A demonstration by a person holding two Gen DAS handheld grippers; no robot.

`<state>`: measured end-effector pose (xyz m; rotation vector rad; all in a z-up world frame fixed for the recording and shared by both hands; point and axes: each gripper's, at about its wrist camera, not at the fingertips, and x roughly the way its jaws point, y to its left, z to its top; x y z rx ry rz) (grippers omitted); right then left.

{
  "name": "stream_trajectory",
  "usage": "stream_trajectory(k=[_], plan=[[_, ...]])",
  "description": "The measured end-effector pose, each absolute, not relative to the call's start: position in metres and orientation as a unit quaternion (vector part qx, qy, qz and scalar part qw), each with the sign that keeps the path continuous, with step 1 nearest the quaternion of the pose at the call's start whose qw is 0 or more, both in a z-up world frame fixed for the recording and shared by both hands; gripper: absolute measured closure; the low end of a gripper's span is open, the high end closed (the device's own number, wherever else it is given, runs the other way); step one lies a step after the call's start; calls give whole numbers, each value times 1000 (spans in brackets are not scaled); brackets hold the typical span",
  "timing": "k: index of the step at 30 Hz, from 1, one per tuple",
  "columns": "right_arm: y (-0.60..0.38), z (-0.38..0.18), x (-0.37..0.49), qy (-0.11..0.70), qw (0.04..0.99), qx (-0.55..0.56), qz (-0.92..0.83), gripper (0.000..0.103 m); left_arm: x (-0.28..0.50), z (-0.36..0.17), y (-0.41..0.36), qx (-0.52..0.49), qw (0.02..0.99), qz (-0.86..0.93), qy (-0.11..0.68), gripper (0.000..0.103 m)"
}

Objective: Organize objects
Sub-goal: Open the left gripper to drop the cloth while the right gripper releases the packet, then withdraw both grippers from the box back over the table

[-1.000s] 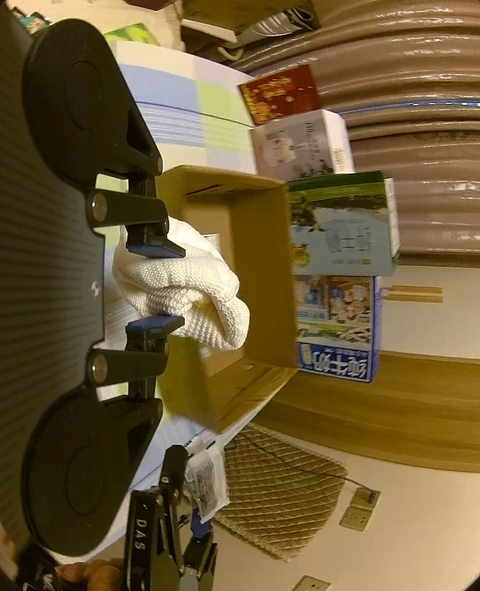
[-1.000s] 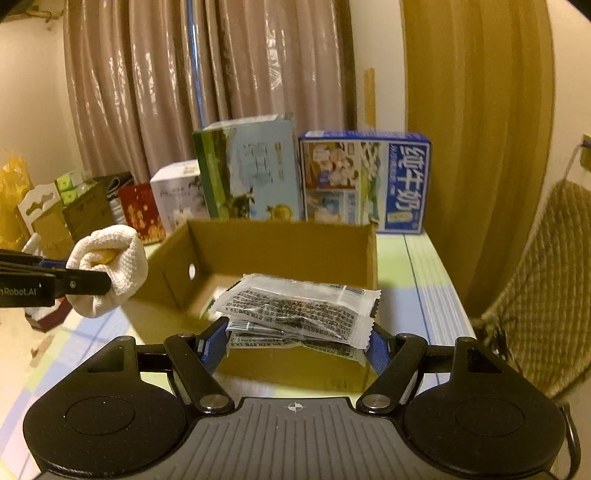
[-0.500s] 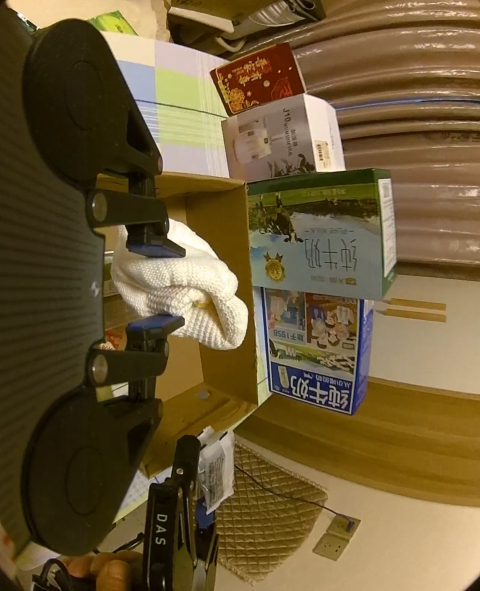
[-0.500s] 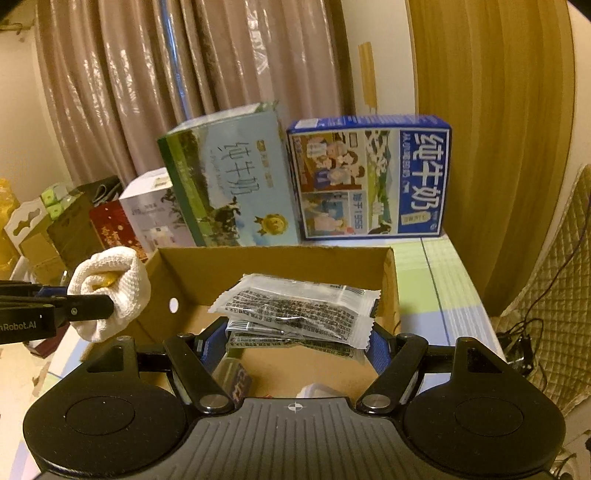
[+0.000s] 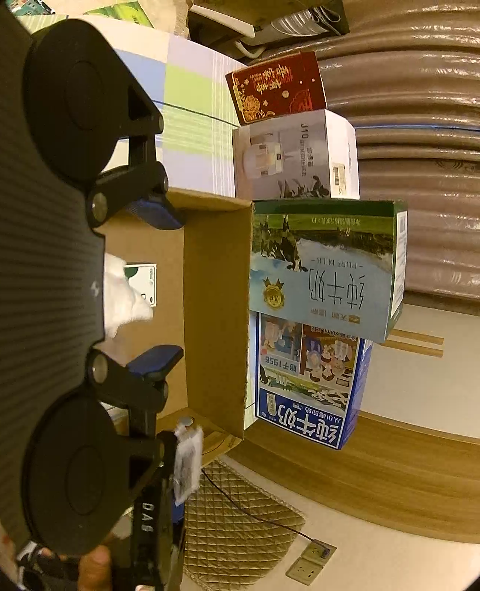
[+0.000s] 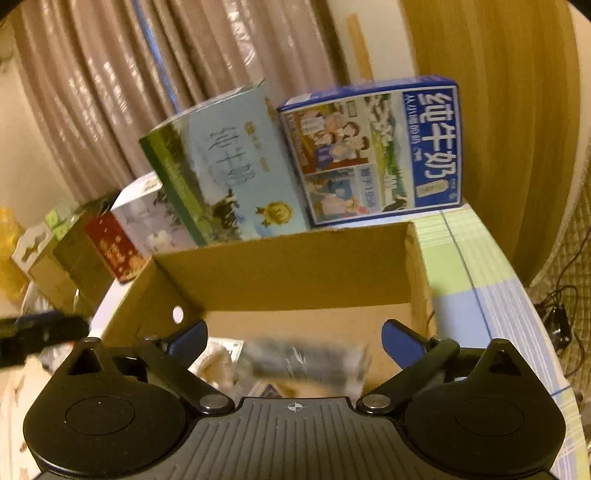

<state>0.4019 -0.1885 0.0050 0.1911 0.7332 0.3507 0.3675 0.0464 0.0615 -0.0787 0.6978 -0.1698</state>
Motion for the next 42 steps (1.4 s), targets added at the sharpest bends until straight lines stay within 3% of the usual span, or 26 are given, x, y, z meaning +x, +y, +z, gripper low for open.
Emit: stream_trajectory(k=[5,14,19,24,42], plan=[[-192,20,386,337,922,78,174,3,348,68,52,-36,938,-82,335,37],[-203,46,316,324,927,69,177,2,275,80,65,-63,944,-59,320,24],[-206,54,261,329,924,65,183,2,230,91,73,-92,945,-49,309,10],[-213,63,209,317,928,60,187,2,186,103,74,-87,948,-36,305,2],[-235,24,100,356,916,46,183,2,71,78,61,-66,942,-17,330,1]])
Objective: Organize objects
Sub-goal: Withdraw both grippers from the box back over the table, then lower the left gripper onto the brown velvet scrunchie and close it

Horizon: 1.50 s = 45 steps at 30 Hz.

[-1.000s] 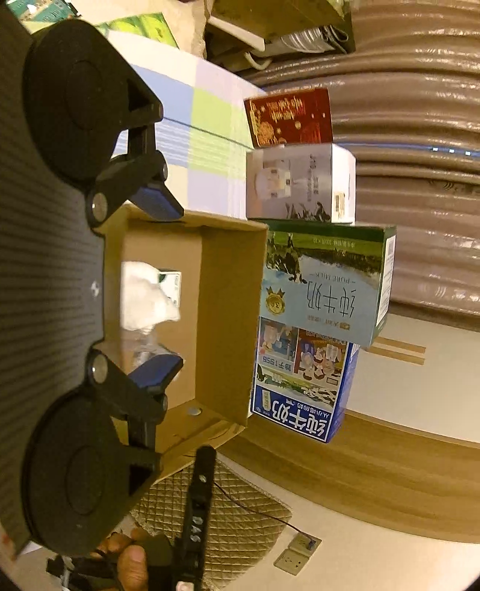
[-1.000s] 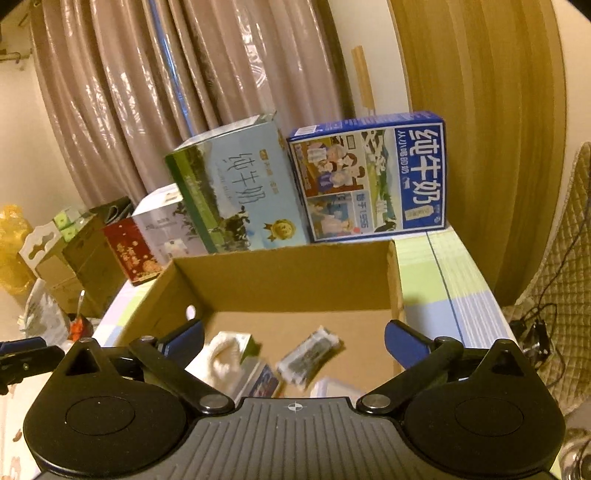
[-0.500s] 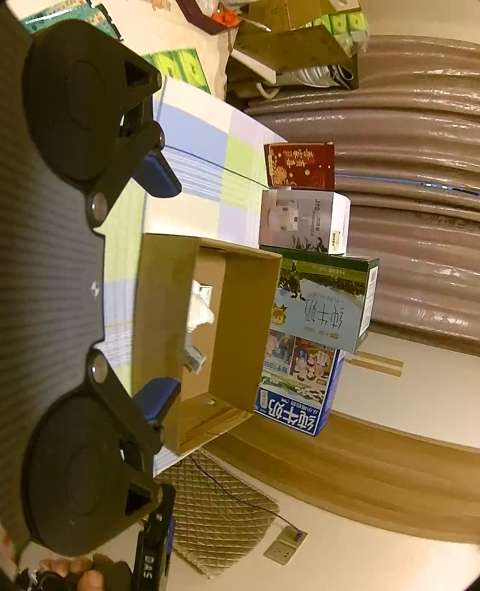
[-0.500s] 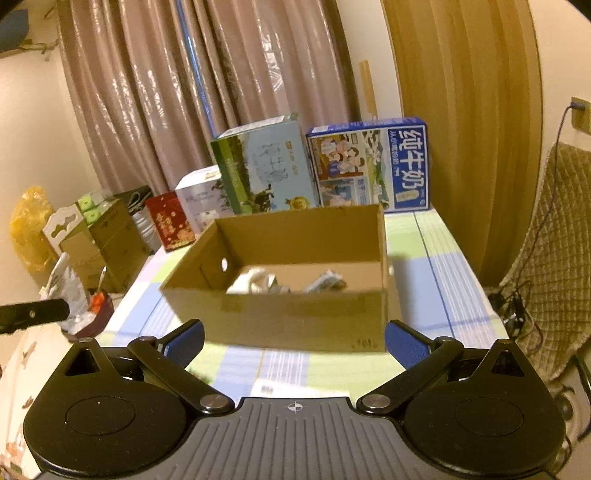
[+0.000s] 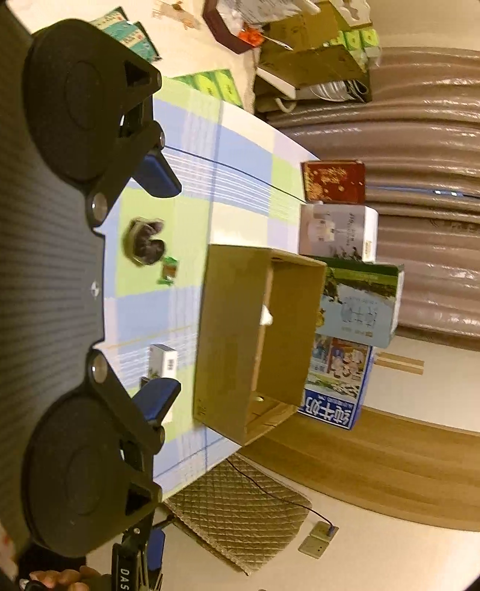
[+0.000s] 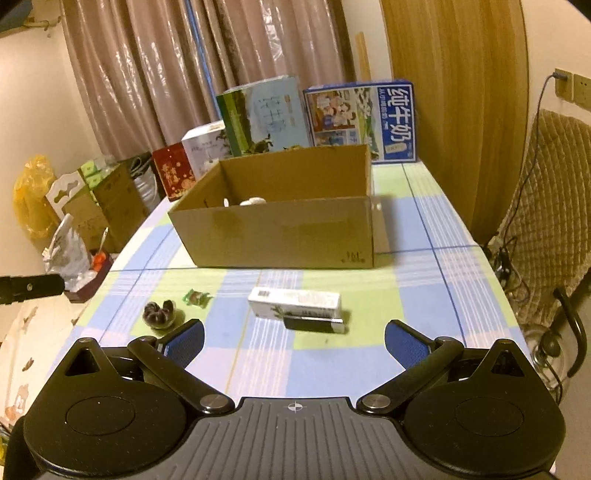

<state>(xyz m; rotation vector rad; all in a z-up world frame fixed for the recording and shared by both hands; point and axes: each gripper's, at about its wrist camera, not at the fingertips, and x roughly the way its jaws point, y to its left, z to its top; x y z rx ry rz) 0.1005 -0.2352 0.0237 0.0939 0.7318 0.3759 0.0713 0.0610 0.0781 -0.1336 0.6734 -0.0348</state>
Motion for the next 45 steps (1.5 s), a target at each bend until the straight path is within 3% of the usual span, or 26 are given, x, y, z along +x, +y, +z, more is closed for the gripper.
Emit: stream_trajectory(k=[26,45], plan=[[-228,-10,106,383,907,49,167,2,71,41,69,-63,930,4,362,1],[-210,-59,148,384,912,42,139,2,142,-23,76,-29,929,7,370,2]])
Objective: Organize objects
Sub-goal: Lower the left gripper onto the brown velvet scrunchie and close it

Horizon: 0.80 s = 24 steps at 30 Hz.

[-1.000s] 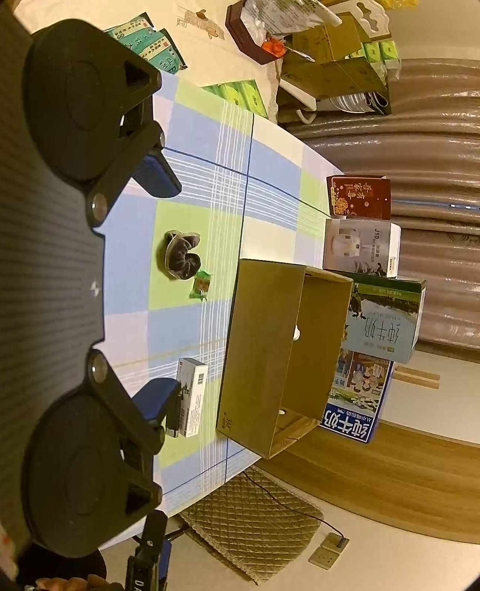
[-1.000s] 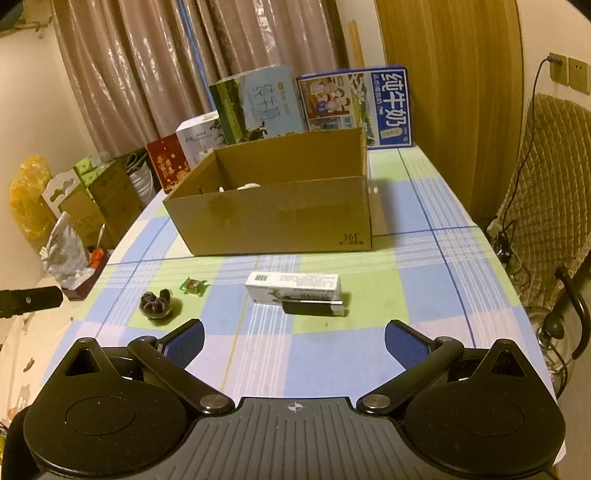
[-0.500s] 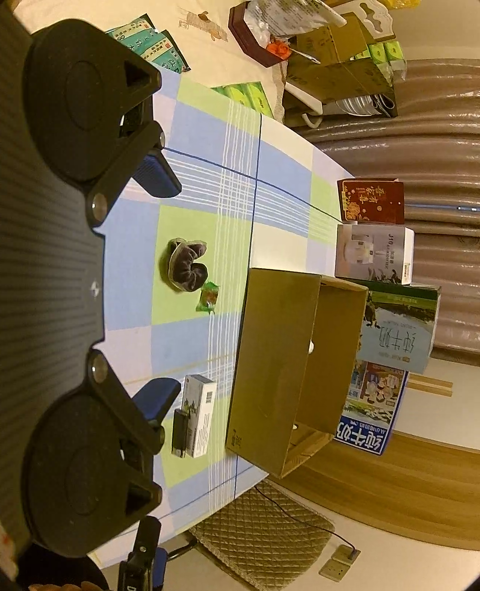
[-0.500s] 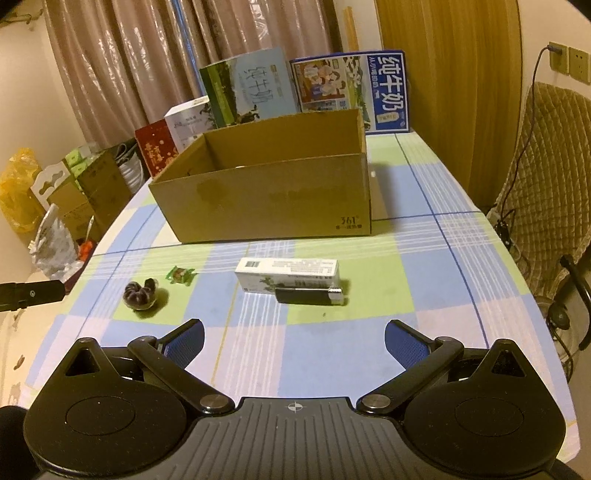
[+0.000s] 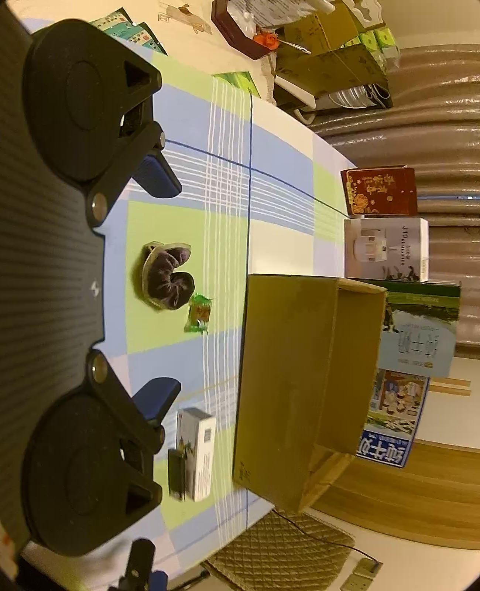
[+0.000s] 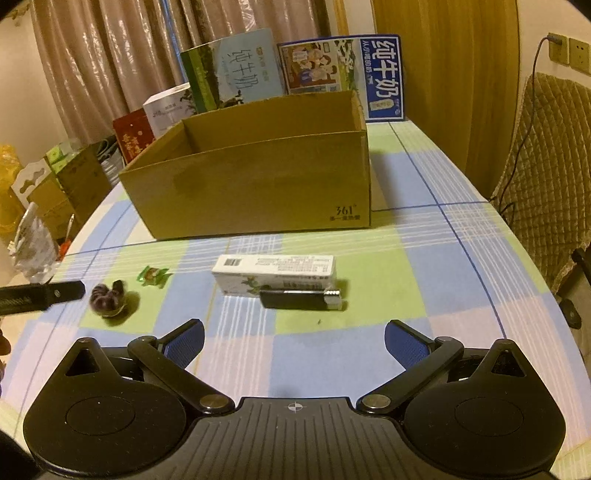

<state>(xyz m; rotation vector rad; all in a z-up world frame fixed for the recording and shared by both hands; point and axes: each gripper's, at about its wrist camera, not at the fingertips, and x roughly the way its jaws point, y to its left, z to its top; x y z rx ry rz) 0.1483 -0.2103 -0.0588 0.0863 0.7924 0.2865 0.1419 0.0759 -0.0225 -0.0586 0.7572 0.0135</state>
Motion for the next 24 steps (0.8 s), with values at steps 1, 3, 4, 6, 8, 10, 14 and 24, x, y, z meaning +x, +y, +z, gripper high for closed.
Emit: stream_trajectory(k=[1,3,4,6,8,10,14,24], plan=[[-209,-61,151,383,912,39,139,2,146,-28,76,-27,928,7,371,3],[-207,-68,159,382,913,34,138,2,154,-38,74,-13,925,12,380,7],[-206,-71,162,383,913,31,138,2,159,-42,73,-8,926,12,378,7],[-203,-79,168,385,912,28,138,2,167,-49,72,-10,926,8,377,7],[-199,-86,174,386,912,25,138,2,175,-57,72,-9,925,9,379,8],[-195,-92,179,386,912,20,138,2,181,-65,71,-1,925,14,380,12],[-188,-107,188,387,912,14,133,2,192,-82,72,3,921,17,389,15],[-179,-125,211,387,915,15,109,2,204,-103,71,-7,911,5,413,53]])
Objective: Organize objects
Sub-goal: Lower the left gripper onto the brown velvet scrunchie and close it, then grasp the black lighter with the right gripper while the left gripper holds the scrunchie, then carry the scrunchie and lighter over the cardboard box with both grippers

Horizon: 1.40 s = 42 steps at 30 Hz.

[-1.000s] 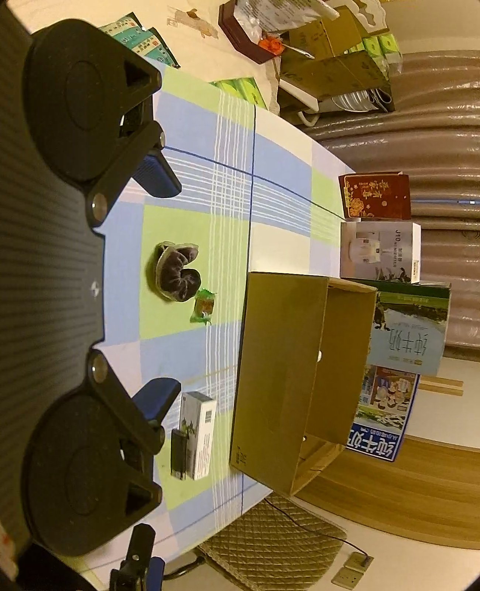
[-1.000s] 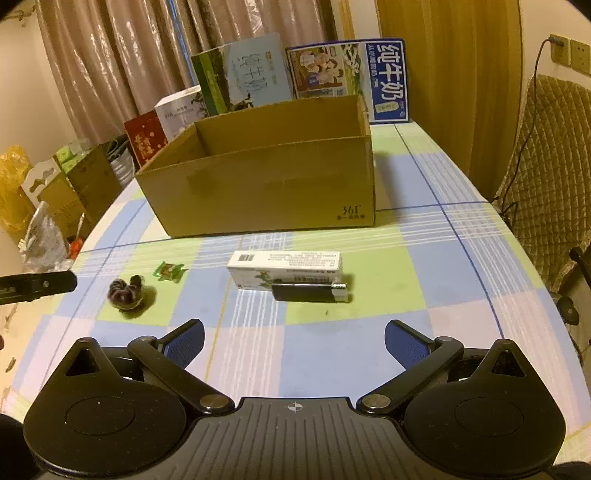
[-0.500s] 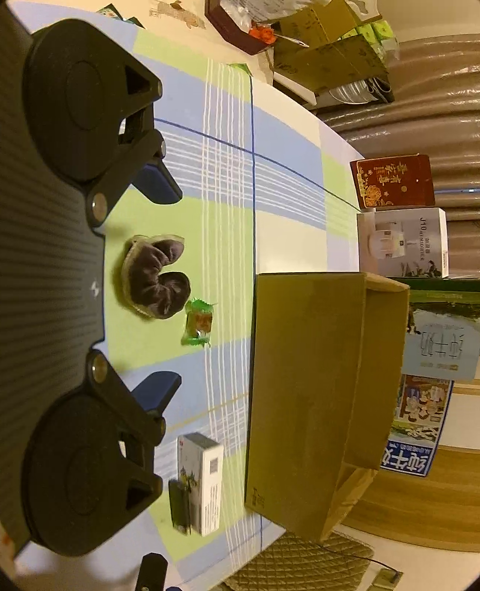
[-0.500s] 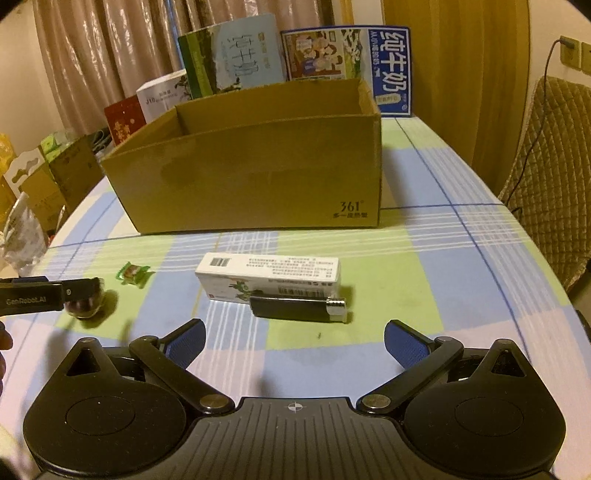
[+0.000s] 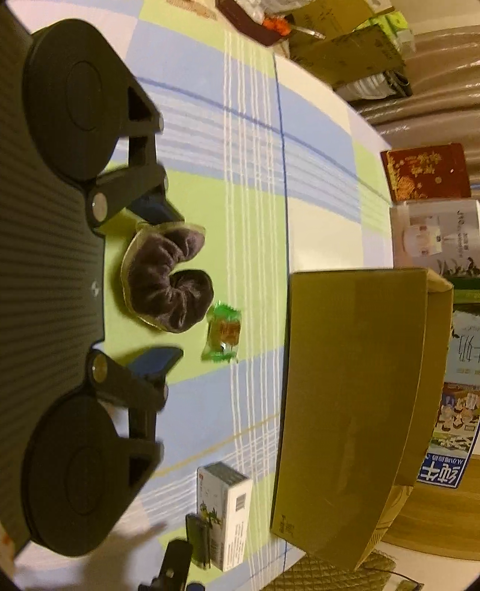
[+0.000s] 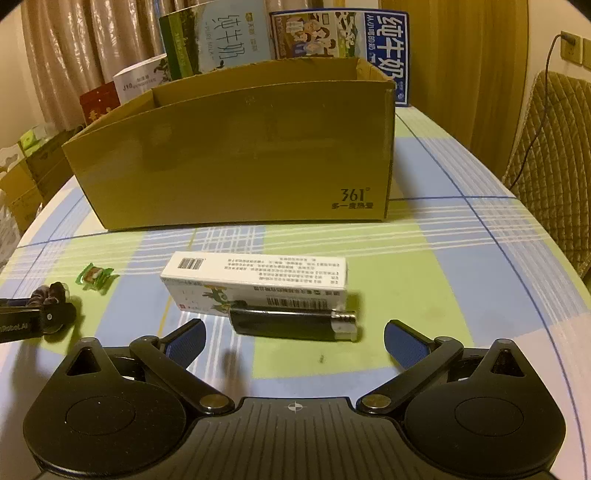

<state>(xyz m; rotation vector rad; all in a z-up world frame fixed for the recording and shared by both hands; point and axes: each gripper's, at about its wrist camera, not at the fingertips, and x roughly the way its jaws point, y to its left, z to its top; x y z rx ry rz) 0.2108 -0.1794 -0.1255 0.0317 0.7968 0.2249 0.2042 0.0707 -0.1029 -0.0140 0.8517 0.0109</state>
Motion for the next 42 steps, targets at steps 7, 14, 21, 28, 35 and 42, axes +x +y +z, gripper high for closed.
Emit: stream_trajectory(k=[7,14,21,28,35,42], plan=[[-169,-132,221,386,918,9,91,2,202,-100,64,-13,914,-12,406,70],[-167,-137,226,393,918,11,61,14,200,-99,54,-13,917,-32,396,72],[-167,-135,223,385,921,3,57,24,203,-103,48,-5,917,-32,397,72],[-167,-129,209,380,923,0,64,24,201,-100,46,-3,920,-35,391,72],[-173,-119,199,381,922,9,72,24,197,-98,44,-4,920,-42,390,73],[-179,-101,188,373,925,15,78,24,195,-93,42,-1,919,-40,392,74]])
